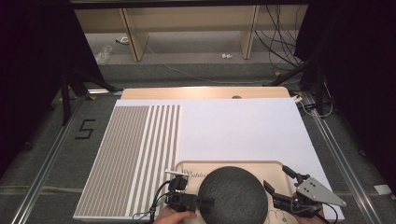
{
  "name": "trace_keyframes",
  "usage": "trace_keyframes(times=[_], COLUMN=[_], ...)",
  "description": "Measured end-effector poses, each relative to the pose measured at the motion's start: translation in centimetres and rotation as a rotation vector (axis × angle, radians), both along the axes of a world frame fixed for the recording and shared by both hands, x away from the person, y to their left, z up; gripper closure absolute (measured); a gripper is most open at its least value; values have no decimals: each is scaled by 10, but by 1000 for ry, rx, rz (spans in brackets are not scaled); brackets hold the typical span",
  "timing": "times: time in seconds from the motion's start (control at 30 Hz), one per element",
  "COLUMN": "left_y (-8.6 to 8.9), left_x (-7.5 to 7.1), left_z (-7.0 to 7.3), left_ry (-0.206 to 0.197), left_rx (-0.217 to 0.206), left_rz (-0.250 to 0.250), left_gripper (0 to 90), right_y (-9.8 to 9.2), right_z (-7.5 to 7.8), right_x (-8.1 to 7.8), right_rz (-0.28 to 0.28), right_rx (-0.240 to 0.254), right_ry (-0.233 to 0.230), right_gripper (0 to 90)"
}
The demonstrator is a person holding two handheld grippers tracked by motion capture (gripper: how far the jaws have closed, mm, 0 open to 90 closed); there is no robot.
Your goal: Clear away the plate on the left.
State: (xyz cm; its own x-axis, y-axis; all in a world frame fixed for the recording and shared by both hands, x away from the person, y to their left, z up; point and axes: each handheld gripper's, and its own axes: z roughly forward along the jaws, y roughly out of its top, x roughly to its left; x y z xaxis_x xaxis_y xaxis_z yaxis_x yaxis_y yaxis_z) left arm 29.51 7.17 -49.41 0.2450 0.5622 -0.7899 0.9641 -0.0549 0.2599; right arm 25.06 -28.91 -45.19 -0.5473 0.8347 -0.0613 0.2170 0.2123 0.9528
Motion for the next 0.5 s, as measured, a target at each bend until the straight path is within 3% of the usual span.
trace_keyframes(times=[0.1, 0.2, 0.27, 0.5], left_y=[1, 6, 8, 13], left_x=[-1, -1, -2, -1], left_z=[5, 10, 13, 19], left_ry=[-52, -107, -148, -214], left_rx=[47, 60, 90, 117], left_rz=[-6, 7, 1, 6], left_gripper=[418, 417, 412, 384], right_y=[0, 0, 0, 0], right_z=[0, 0, 0, 0], right_x=[0, 0, 0, 0], right_rz=[0, -1, 1, 3], right_rx=[0, -1, 0, 0], right_ry=[1, 2, 0, 1], right_gripper=[202, 202, 202, 202])
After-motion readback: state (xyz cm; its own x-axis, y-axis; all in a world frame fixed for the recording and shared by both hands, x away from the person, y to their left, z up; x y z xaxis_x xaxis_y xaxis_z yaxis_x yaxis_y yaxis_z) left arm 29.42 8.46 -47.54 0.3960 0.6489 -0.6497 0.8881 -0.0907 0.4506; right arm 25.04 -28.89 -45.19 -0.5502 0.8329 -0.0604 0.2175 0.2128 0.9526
